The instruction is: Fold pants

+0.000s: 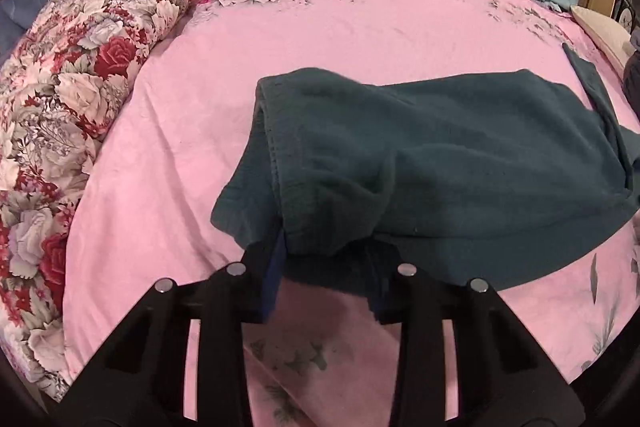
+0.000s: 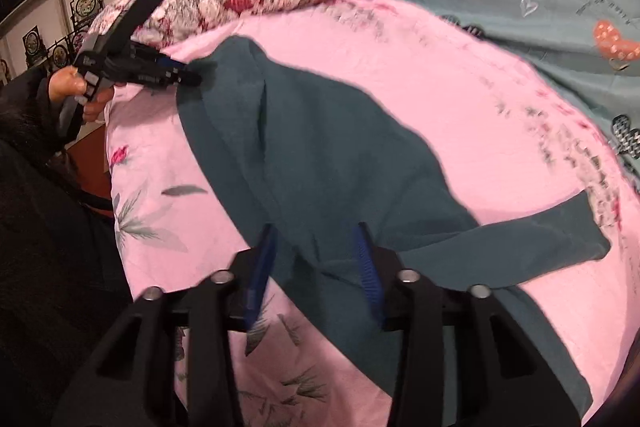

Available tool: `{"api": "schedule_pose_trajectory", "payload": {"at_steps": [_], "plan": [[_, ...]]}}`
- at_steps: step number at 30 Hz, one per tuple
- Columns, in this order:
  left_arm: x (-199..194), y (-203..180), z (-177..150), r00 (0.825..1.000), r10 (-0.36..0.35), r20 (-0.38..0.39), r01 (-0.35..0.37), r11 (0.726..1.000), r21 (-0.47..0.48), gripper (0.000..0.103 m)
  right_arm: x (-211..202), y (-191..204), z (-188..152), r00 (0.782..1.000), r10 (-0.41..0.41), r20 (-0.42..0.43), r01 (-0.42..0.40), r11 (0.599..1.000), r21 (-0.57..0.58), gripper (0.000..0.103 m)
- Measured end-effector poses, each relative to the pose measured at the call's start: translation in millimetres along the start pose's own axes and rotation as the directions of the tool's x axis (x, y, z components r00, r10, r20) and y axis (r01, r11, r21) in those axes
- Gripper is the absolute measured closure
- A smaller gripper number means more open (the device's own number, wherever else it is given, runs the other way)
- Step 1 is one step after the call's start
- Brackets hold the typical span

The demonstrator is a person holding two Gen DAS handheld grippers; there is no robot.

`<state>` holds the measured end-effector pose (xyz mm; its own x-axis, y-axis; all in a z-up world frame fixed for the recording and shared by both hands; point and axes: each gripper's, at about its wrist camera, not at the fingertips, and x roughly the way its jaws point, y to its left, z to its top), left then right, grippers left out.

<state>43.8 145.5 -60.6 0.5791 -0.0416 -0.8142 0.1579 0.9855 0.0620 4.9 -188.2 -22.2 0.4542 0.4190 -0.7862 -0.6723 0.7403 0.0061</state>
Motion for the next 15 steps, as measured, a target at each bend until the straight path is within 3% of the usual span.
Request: {"api": "schedule_pose_trajectory", "payload": {"at_steps": [2,5,11,15], "plan": [[-7,-1,2,1.000,0.018,0.020,-0.019,0.999,0.027,0.077,14,-2,-2,0.998,0.030,-0.053,-0.029,0.999,0.016,0.103],[-20,3,10,0.998,0.030,0.059,-0.032,0.999,0.032,0.078,14,-2,-1,0.998,0.051,-0.048,-0.049,0.998,0.027,0.103],[-43,16,29,0.992,0.046,0.114,-0.048,0.999,0.008,0.079,-15,-6,15,0.991,0.119,0.063,-0.124,0.990,0.072,0.103],[-44,16,13,0.994,0.055,0.090,-0.058,0.998,0.035,0.079,-12,9,11,0.986,0.164,0.022,-0.164,0.986,0.041,0.103]]}}
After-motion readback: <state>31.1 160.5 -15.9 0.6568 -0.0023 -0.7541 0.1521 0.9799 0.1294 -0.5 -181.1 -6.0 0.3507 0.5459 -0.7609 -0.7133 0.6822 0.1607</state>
